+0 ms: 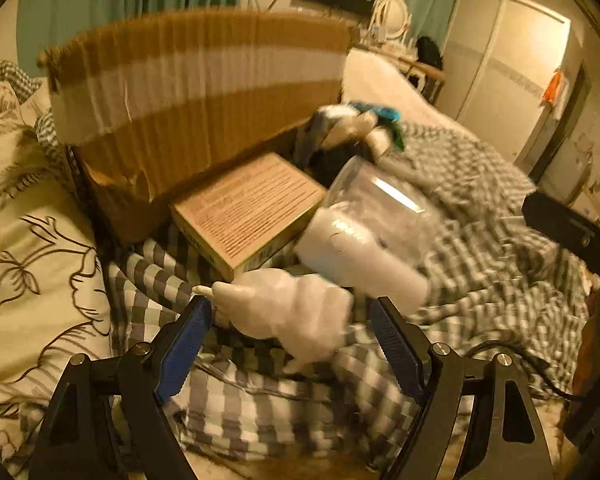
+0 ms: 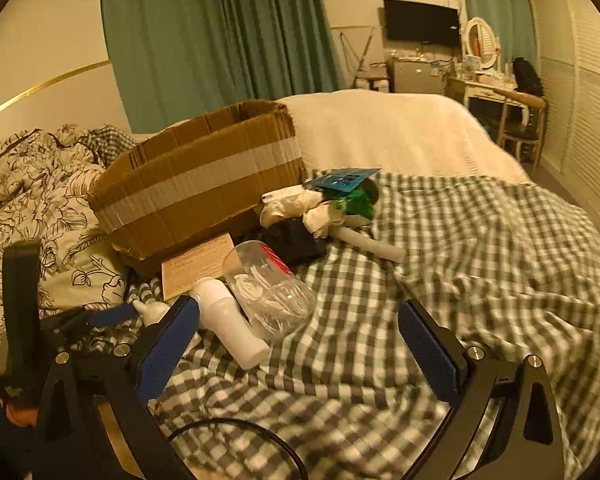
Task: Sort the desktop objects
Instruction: 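Grasp the white figurine with the left tool while the right grasps the clear cable jar, then carry the figurine and cable jar over the cardboard box and release both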
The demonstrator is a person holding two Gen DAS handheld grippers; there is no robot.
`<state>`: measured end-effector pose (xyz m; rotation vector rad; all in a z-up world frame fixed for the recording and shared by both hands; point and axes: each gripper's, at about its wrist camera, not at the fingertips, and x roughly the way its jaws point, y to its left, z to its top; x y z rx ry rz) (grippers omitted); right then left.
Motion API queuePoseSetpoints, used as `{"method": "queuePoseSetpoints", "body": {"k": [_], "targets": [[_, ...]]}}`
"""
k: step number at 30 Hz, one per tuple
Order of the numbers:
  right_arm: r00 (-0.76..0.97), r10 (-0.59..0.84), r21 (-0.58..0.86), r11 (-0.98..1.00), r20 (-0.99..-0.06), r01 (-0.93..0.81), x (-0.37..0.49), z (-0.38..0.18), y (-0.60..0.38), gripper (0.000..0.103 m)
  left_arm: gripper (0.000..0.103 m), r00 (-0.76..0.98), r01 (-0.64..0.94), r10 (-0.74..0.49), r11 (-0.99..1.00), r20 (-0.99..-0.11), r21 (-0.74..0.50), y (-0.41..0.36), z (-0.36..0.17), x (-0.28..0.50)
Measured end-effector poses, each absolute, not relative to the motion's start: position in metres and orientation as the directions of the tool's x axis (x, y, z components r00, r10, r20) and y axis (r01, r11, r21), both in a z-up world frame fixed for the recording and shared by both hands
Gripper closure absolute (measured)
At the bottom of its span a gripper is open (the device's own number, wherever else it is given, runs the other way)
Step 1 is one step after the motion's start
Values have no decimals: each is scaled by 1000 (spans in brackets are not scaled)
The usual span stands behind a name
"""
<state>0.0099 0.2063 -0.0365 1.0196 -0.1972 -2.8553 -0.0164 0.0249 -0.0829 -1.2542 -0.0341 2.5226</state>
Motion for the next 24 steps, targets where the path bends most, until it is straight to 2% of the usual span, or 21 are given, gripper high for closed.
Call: {"method": "queuePoseSetpoints", "body": {"k": [5,9,12,15,16,17,24], "targets": [[-743,-175,147,-984,-646,104,-29,-55,195,3,18,-528,-240,288,-953,-799,-185,21,-103,-39],[-717,-215,160,-976,-663,145,-63,-74,184,3,18,-540,-255,230,-962,-810,-103,30,-115,-49],[-675,-228,176,-973,-701,147,-85,-94,180,4,18,-541,-262,219,-961,-812,-85,34,-119,-51],[-646,-257,215,-966,-719,144,-89,-108,182,10,21,-532,-269,229,-959,-815,-94,34,-122,-50],[-643,-266,230,-963,-718,142,-88,-109,184,10,28,-534,-276,241,-956,-811,-103,35,-121,-49],[-637,-282,250,-958,-718,143,-87,-109,186,14,29,-533,-281,244,-954,-810,-103,36,-121,-50],[-632,-261,233,-964,-730,128,-59,-102,185,32,30,-544,-267,250,-956,-801,-118,32,-116,-46]]}}
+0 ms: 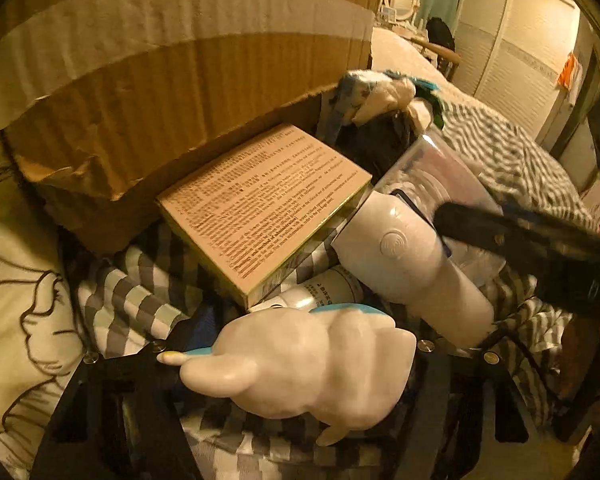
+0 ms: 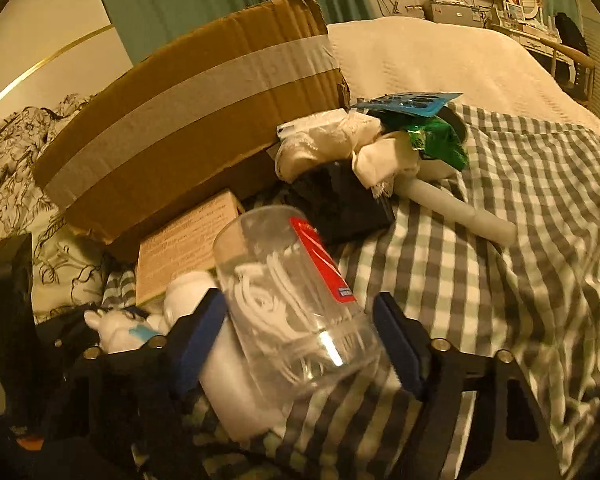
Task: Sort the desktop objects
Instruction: 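Carry the figurine and cable jar over the cardboard box and release both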
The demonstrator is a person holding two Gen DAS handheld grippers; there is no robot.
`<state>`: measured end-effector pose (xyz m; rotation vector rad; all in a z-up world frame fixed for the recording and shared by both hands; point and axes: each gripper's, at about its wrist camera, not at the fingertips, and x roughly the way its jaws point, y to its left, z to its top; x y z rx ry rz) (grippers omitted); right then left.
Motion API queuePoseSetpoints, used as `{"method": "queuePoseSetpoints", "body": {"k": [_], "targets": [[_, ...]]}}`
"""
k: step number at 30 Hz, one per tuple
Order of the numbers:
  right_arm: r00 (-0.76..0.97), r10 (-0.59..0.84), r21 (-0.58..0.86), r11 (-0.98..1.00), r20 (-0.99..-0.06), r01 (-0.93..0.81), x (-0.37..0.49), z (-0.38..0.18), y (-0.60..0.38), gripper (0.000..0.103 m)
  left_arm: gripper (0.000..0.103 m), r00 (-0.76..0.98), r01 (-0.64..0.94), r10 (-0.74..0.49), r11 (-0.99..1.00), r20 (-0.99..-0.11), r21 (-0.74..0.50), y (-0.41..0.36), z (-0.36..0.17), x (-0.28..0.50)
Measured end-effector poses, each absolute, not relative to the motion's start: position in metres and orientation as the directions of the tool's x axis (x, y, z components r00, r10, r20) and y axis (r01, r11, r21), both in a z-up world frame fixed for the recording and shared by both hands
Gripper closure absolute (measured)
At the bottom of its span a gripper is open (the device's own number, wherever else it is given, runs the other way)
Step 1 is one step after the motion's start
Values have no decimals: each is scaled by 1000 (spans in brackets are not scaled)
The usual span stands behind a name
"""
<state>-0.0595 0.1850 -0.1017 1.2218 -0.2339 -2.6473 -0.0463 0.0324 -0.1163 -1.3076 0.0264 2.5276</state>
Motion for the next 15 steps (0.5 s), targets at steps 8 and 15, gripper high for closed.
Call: {"method": "queuePoseSetpoints", "body": {"k": [8,15], "targets": [[-660,-172,181,-982,-732,55,-18,-80,189,36,31,-592,-232,231,-966,-772,-112,22,-96,-27],[-686,-128,202,-979,-716,-28,6,-67,202,43,30,-680,-198,209,-975,-703,-99,12,-68,-9]]}}
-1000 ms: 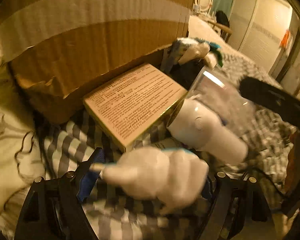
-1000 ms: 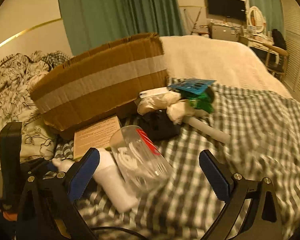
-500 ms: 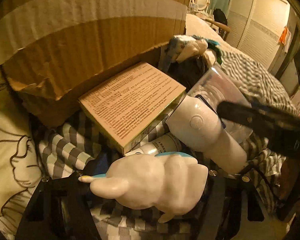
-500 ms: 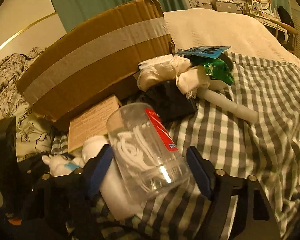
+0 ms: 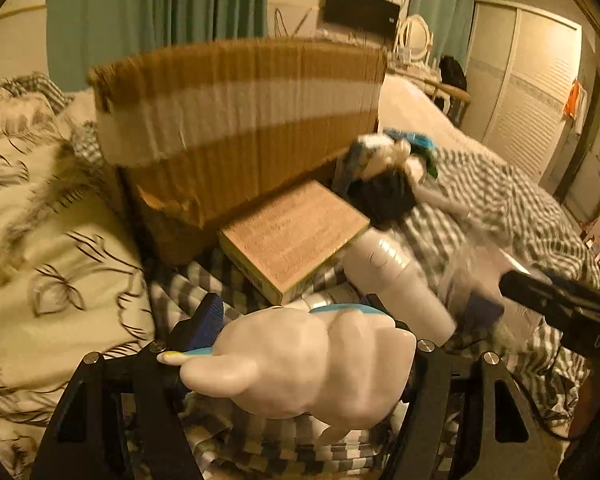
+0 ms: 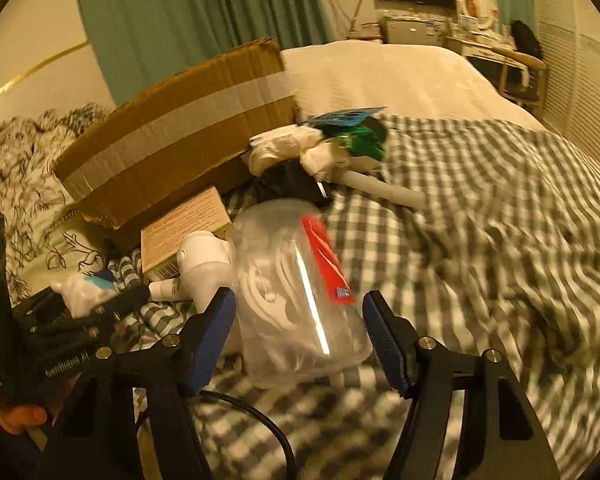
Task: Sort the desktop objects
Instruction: 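Carry the figurine and cable jar over the cardboard box and release both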
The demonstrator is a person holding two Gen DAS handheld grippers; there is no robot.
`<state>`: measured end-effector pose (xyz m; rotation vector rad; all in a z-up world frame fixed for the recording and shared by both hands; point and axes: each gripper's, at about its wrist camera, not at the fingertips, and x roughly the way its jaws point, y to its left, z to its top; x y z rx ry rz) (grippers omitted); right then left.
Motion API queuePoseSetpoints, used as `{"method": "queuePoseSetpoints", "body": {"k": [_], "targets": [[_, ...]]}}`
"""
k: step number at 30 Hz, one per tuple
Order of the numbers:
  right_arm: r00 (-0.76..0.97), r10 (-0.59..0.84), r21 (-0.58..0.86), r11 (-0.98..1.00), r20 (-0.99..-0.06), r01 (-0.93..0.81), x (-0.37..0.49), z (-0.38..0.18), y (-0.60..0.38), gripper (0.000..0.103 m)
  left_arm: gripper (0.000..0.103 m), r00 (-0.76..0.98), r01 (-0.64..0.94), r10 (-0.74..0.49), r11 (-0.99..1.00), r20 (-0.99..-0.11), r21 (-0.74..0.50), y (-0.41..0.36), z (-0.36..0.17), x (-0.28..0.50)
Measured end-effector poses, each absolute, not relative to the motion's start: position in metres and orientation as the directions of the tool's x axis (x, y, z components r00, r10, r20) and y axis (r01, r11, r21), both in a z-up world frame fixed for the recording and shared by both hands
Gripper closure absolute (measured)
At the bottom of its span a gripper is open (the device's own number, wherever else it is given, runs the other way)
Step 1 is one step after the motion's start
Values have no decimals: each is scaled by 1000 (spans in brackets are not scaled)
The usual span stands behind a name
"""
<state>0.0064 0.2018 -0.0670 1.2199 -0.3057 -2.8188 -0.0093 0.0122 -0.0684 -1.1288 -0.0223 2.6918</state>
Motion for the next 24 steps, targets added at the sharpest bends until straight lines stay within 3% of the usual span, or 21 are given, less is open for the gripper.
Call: {"method": "queuePoseSetpoints", "body": {"k": [6,13,16,24], "targets": [[-654,-103,173,-984,-750,-44,24,-70,200,45,30,-695,-224,234,-969,-680,-104,6,-57,4],[-599,-84,132,-990,-797,-38,21,-91,190,36,30,-685,-224,230,-969,-691,-101,6,-61,8],[-569,-62,100,-994,-820,-36,16,-104,184,38,30,-688,-230,242,-967,-684,-111,6,-61,8],[-663,26,26,-997,-749,-68,25,-82,177,39,30,-719,-219,258,-965,-645,-143,1,-54,7]]}}
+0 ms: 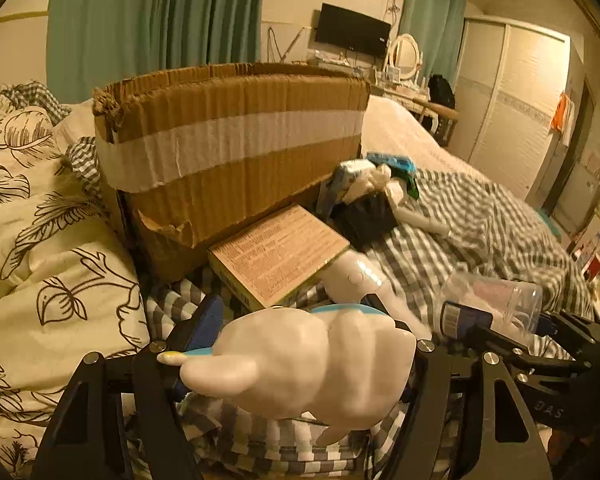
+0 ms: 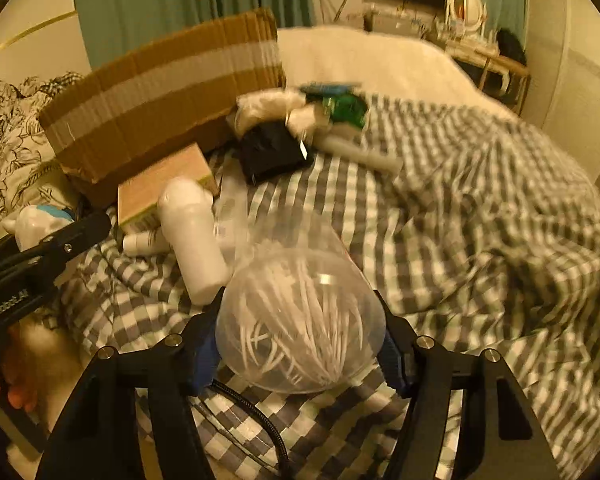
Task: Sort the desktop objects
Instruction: 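Carry the figurine and cable jar over the cardboard box and release both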
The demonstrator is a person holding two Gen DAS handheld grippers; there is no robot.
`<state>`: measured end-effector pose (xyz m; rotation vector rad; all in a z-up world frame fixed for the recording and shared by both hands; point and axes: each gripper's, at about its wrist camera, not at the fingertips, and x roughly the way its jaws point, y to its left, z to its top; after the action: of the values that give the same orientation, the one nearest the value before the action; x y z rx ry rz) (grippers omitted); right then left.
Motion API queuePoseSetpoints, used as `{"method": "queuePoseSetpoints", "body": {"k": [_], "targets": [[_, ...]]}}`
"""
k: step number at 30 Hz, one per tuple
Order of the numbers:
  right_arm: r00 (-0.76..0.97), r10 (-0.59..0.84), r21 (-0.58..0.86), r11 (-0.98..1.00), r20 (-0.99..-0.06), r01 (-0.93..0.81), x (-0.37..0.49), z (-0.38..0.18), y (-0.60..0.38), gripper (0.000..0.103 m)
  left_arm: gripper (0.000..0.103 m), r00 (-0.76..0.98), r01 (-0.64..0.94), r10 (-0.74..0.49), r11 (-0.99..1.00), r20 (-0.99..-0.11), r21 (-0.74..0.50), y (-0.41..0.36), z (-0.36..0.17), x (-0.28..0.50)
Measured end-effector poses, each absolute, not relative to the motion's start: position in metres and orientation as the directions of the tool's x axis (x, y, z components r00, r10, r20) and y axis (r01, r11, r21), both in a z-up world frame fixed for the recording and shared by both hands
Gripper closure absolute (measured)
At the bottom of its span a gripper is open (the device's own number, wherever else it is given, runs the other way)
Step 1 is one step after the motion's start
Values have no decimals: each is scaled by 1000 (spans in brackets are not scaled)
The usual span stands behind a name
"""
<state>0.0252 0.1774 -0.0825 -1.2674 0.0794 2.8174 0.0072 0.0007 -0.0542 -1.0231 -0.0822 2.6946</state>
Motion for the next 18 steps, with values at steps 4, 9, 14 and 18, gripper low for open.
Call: {"method": "queuePoseSetpoints", "body": {"k": [4,9,14,18], "targets": [[-693,38,16,-997,-720,-71,30,-68,175,40,30,-754,-217,271,-962,-598,-163,-4,-40,13],[-725,47,12,-997,-687,-77,35,-50,177,40,30,-794,-208,253,-967,-553,-145,-6,-23,21],[-800,25,44,-997,-600,-64,48,-10,180,40,30,-849,-199,243,-970,-469,-142,-10,11,29],[-845,-11,58,-998,-534,-24,51,26,175,40,30,-879,-203,247,-968,-408,-149,-13,40,24]]}}
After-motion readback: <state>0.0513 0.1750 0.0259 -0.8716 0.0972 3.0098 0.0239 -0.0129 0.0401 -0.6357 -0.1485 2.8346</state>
